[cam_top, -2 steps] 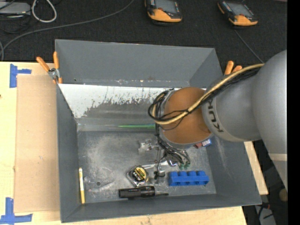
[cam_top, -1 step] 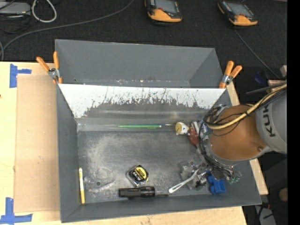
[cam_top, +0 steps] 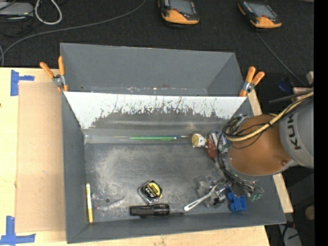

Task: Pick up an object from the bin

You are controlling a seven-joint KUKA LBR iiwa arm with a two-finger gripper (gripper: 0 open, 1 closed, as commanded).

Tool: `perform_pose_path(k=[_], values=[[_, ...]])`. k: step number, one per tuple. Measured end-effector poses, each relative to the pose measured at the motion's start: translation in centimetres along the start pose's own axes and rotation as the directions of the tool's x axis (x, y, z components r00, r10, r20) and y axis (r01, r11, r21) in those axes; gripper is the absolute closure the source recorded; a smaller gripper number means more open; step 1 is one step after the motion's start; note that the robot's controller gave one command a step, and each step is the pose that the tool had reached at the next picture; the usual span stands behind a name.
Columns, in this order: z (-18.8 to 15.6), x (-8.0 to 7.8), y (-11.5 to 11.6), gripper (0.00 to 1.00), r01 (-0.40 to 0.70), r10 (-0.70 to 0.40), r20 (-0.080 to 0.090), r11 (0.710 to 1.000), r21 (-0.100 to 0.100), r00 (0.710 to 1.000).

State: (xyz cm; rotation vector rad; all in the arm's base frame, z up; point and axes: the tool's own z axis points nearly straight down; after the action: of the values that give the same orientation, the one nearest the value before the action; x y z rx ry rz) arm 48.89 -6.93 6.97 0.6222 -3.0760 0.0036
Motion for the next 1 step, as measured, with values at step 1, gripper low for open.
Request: perform_pose_path(k=[1], values=[[-1.39,0.05,0.15,1.0,-0.001,0.001,-0.002,1.0,-0.002,1.0]])
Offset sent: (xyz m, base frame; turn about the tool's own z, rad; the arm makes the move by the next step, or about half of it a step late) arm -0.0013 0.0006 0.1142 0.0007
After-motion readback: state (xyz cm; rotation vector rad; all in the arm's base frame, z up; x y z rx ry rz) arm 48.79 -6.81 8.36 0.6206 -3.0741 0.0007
